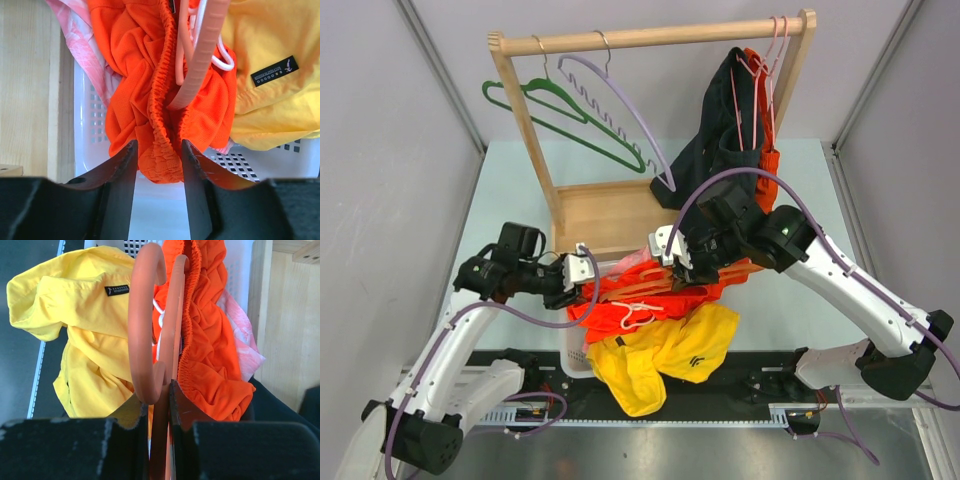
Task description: Place the shorts on the hanger
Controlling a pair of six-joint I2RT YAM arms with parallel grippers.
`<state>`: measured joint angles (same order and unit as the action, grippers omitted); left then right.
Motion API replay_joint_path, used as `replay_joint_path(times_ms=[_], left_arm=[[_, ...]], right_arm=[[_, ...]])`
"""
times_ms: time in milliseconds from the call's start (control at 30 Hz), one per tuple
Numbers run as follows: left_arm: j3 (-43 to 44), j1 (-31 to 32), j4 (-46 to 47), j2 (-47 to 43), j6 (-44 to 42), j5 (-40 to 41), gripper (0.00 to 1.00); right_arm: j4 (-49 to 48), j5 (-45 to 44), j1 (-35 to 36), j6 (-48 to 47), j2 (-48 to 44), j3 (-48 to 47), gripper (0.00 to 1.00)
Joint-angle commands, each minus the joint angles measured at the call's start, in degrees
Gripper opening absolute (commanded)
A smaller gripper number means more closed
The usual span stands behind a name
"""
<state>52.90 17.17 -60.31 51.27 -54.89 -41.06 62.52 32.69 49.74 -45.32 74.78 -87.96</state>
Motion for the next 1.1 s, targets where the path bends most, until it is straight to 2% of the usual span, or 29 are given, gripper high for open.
replay_joint_path(times_ms=[0,267,300,333,433,567,633,700,767,800,967,1067], left_arm=[[-0.87,0.94,3.10,0.59,1.81,2.03,0.43],[-1.40,3.04,2.57,1.56,1.37,6.16,0.32],[-1.31,3.31,2.40,1.64,1.28,6.34,0.33],[-1.31,3.48,2.31,1.56,1.28,6.69,0.39],[-1.40,4.54,1.96,1.64,1.46,7.40,0.48],[-2.10,5.94,3.18,1.56,3.03,9.32,0.50],[-2.45,6.21,3.89,1.73,3.30,10.99,0.48],[-2.72,6.65,3.45,2.43,3.30,11.44,0.44],[-2.54,6.82,2.92,2.70,2.95,11.44,0.33],[-2.46,6.83,2.49,2.79,2.78,11.27,0.24],[-1.32,6.83,1.52,2.35,2.51,8.81,0.01],[0.00,6.83,0.90,1.73,2.77,7.05,0.00]], right_arm=[[-0.47,2.64,-0.17,-0.82,0.01,-0.19,0.00],[-0.38,2.30,0.01,-0.21,0.28,-0.19,0.00],[-0.56,2.12,0.10,-0.21,0.45,-0.19,0.00],[-0.56,1.94,0.27,-0.21,0.54,-0.19,0.00],[-1.08,1.15,0.62,0.23,0.80,-0.28,0.00],[-1.09,0.54,1.24,0.41,1.07,-0.19,0.00],[-0.91,0.10,1.42,0.67,1.15,-0.19,0.00],[-0.65,-0.34,1.50,0.59,1.15,-0.19,0.00],[-0.73,-0.78,1.59,0.85,1.15,-0.28,0.00],[-0.73,-1.04,1.68,0.85,1.24,-0.37,0.00],[-2.22,-2.71,2.03,1.72,1.68,-0.28,0.00],[-3.28,-3.33,2.21,2.08,1.94,-0.28,0.00]])
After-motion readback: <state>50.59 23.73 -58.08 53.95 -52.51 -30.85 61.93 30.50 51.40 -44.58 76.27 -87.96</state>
